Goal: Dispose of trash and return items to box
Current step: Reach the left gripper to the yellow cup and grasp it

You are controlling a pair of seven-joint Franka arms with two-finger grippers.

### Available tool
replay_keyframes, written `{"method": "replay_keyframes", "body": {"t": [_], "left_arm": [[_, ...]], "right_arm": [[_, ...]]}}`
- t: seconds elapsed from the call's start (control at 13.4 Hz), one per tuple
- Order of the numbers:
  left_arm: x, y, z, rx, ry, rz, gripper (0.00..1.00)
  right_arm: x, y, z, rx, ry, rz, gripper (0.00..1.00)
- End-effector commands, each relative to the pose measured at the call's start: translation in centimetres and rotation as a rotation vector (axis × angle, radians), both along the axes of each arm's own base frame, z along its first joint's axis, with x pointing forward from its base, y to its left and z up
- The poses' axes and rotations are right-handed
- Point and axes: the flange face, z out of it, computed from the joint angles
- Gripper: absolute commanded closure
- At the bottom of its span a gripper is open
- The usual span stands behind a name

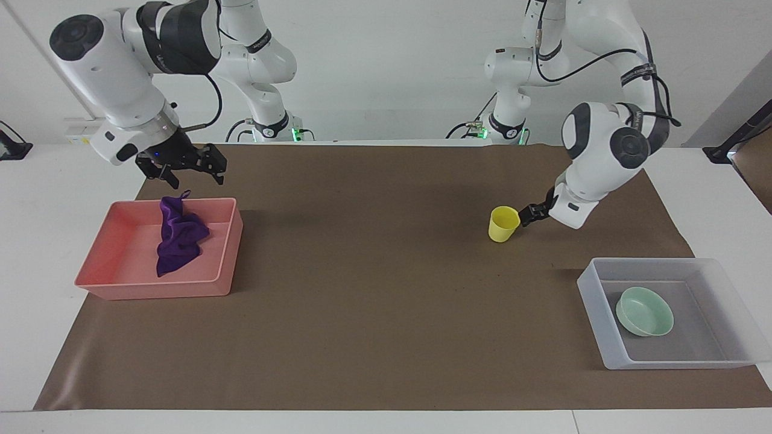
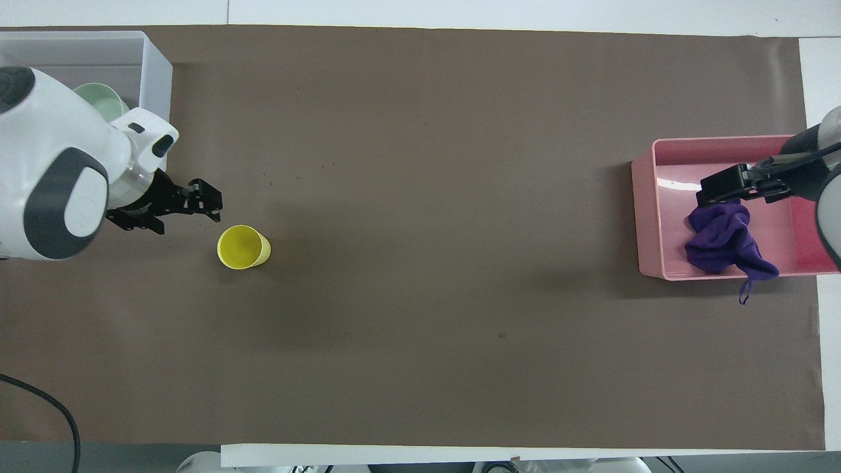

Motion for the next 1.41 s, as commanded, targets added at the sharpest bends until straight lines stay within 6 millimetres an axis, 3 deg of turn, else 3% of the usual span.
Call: {"method": "replay_keyframes", "body": {"t": [0.0, 0.22, 0.45, 0.52, 0.6, 0.74, 1.04, 1.19, 1.34], "left_arm": [[-3.2, 0.1, -0.3, 0.018, -0.011, 0.022, 0.01], [-4.2, 0.4, -0.8, 0.023, 0.004, 0.025, 0.01], [-5.1, 0.5, -2.0, 0.028, -0.011, 0.064, 0.36], [-5.3, 0.2, -2.3, 0.026, -0.027, 0.07, 0.53], [-5.6, 0.2, -2.3, 0.026, -0.031, 0.078, 0.77], [-5.4, 0.2, -2.3, 0.023, -0.043, 0.079, 0.95], [-4.5, 0.3, -1.7, 0.019, -0.055, 0.086, 1.0], [-1.5, 0.9, 2.6, 0.006, -0.087, 0.109, 1.0], [1.5, 2.9, 7.9, -0.007, -0.123, 0.152, 1.0]], "right_arm": [[-1.9, -0.4, 3.1, -0.019, 0.029, -0.013, 0.0], [-2.5, -1.3, 3.6, -0.025, 0.034, -0.022, 0.0], [-2.8, -2.9, 3.3, -0.025, 0.041, -0.053, 0.0], [-2.9, -2.9, 3.3, -0.025, 0.041, -0.054, 0.0], [-2.9, -2.9, 3.3, -0.025, 0.041, -0.054, 0.0], [-3.3, -3.8, 3.6, -0.027, 0.037, -0.07, 0.0], [-3.5, -4.0, 3.3, -0.022, 0.042, -0.062, 0.0], [-4.0, -3.1, 3.5, -0.025, 0.035, -0.05, 0.0], [-4.1, -2.5, 3.7, -0.027, 0.025, -0.04, 0.0]]}}
